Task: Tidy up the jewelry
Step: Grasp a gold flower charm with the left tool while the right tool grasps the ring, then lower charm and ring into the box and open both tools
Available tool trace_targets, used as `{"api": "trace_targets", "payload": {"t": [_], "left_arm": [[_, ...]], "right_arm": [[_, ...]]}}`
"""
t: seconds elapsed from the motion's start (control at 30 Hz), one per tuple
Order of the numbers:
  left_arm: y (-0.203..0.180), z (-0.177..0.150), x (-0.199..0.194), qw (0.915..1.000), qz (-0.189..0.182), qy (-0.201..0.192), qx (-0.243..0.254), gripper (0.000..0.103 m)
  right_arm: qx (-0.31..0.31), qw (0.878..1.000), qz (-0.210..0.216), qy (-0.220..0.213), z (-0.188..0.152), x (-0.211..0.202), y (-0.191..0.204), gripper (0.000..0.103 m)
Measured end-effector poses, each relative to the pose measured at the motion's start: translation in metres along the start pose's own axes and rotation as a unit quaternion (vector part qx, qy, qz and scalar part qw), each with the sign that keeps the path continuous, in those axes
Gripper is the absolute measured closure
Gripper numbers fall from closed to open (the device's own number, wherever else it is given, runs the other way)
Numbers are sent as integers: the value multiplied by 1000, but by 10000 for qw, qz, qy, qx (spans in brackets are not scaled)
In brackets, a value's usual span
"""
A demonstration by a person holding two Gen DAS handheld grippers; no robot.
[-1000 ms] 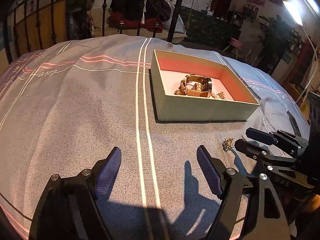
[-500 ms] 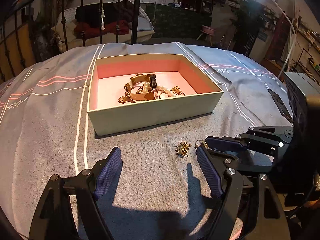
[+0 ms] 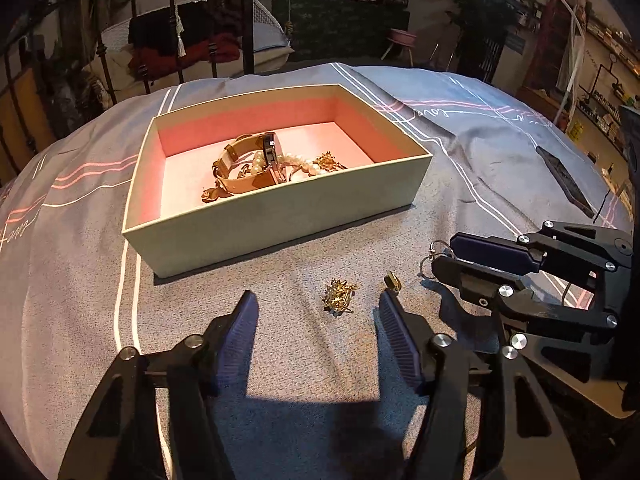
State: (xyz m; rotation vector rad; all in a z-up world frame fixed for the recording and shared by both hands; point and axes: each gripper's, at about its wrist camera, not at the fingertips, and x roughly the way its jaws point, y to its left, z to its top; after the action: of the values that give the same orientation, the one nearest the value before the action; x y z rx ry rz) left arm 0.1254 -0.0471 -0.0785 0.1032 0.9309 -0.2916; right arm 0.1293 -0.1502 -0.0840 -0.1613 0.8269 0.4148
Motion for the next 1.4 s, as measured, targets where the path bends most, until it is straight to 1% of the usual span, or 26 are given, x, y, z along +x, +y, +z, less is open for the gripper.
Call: {"api": "trace_targets", "payload": {"t": [0.03, 0.13, 0.23, 0.3, 0.37, 0.47, 0.6, 0.63, 0.73, 0.87, 0.97, 1.07, 1.17, 1.27, 1.4], "left_arm": [[-2, 1, 3, 10000, 59, 50, 44, 53], [-3, 2, 4, 10000, 44, 18, 66, 53], [-1, 2, 4, 10000, 66, 8, 49, 60], [-1, 2, 3, 10000, 49, -13, 75, 79], [1, 2, 2, 10000, 42, -18, 62, 88], [7, 5, -4, 10000, 29, -69, -64, 88], [18, 15, -22, 9994, 80, -283, -208, 88], [21, 19, -27, 9991, 45, -344, -255, 88], [33, 37, -38, 9977, -63, -510, -445, 88], [51, 69, -46, 9951, -52, -731, -664, 88], [63, 89, -46, 9923, -182, -804, -929, 88], [67, 105, -39, 9915, -172, -793, -1016, 88], [69, 113, -27, 9915, -156, -673, -1099, 88], [69, 115, -17, 9913, -97, -616, -1160, 88], [65, 113, -5, 9936, -2, -477, -1026, 88]], "right_arm": [[12, 10000, 1, 3, 0, 0, 0, 83], [-26, 10000, 42, 2, -2, 0, 1, 83], [-18, 9999, 99, 18, -1, 2, 2, 83], [-37, 9999, 129, 1, -1, 1, 4, 83], [-56, 9999, 149, -9, 0, 1, 5, 83], [-63, 9997, 208, -61, 3, -1, 6, 83], [-128, 9993, 286, -212, 13, -5, 11, 83], [-149, 9991, 306, -268, 18, -6, 12, 83], [-169, 9981, 333, -488, 37, -11, 12, 83], [-147, 9961, 336, -797, 67, -14, 8, 83], [-12, 9951, 366, -924, 88, -10, 3, 83], [68, 9949, 331, -954, 102, -3, 1, 83], [75, 9960, 254, -856, 111, 11, 0, 83], [132, 9971, 187, -721, 112, 26, -1, 83], [176, 9982, 187, -546, 108, 41, -3, 83]]}}
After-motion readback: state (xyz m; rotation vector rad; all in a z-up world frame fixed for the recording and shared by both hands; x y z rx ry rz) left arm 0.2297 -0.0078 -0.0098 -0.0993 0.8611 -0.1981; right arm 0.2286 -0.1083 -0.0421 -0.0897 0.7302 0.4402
